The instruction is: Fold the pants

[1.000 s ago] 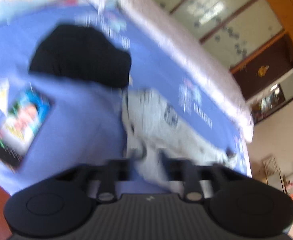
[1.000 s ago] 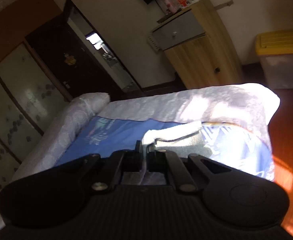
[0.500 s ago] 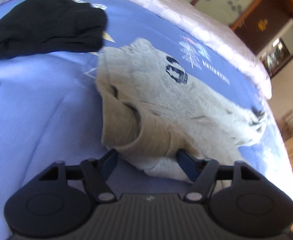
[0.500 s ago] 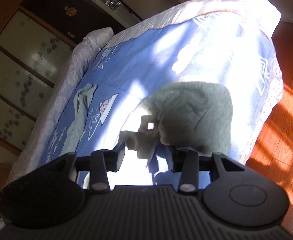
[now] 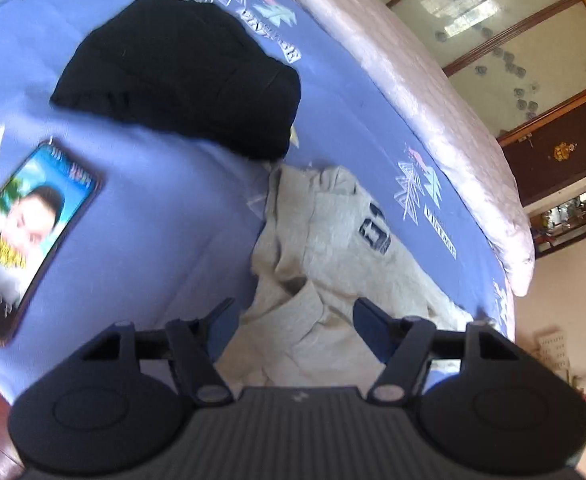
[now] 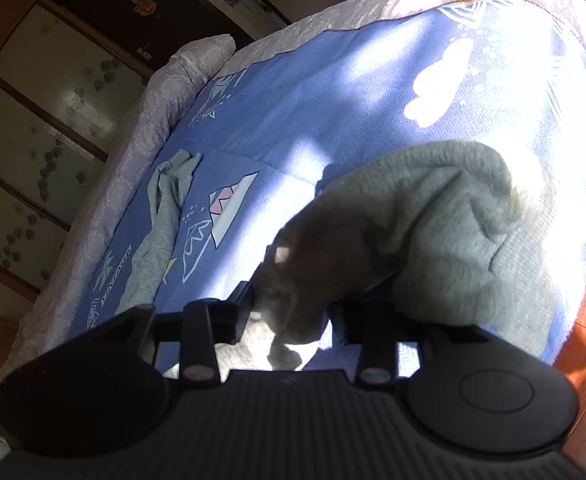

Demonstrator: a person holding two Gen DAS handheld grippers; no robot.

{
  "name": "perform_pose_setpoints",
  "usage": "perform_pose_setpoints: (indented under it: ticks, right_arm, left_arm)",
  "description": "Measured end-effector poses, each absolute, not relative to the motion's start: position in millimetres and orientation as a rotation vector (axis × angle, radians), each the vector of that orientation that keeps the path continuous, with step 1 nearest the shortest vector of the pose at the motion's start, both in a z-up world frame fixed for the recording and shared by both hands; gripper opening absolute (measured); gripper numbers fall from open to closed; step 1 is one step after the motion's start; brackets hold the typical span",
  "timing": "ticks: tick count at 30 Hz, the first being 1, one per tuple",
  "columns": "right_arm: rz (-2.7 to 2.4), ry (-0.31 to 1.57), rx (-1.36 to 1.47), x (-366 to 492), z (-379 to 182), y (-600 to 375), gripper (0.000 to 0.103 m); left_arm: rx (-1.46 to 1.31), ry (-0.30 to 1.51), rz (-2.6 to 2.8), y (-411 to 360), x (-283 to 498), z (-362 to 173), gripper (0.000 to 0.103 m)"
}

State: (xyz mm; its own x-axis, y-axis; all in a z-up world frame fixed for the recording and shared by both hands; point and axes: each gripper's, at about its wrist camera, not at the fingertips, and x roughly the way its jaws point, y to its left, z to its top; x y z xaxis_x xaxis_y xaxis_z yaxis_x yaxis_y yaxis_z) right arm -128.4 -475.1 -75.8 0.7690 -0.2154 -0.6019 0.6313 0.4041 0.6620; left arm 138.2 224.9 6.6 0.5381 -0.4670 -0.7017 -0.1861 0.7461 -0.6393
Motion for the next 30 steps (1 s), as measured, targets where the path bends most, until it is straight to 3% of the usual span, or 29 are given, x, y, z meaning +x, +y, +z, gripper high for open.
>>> perform_pose_setpoints:
  ticks: [2, 5, 9, 12, 14, 15, 25, 27, 30]
  right_arm:
    - [-0.562, 0.463, 1.018, -140, -73, -474, 0.045]
    - [-0.593, 0.449, 0.988, -158, -65, -475, 0.045]
    - [-0.656, 0.393, 1.015, -189, -63, -484, 0.045]
    - [-0.690, 0.335, 1.093, -209, -68, -494, 0.045]
    - [-0.704, 0.312, 1.125, -217, -70, -498, 0.045]
    - [-0.709, 0.309, 1.128, -218, -71, -499, 0.045]
    - [-0.659, 0.246, 1.326, -226, -91, -515, 0.044]
    - [-0.676, 0.255, 1.339, -213, -87, -525, 0.009]
    - [-0.590, 0.205, 1.258, -182, -48, -538, 0.009]
  left_arm:
    - [-0.762, 1.055, -0.209, 220, 128, -8, 0.067]
    - [-0.726, 1.095, -0.227, 203, 115, -31, 0.083]
    - [-0.786, 1.202, -0.273, 177, 114, -71, 0.084]
    - [-0.836, 1.194, -0.301, 159, 123, -89, 0.073]
    - [-0.778, 1.186, -0.291, 149, 129, -87, 0.027]
    - [-0.768, 1.218, -0.302, 147, 134, -88, 0.014]
    - [-0.889, 1.095, -0.307, 206, 102, -24, 0.013]
    - [-0.908, 1.097, -0.302, 212, 101, -22, 0.013]
    - [-0.958, 1.085, -0.300, 215, 101, -20, 0.013]
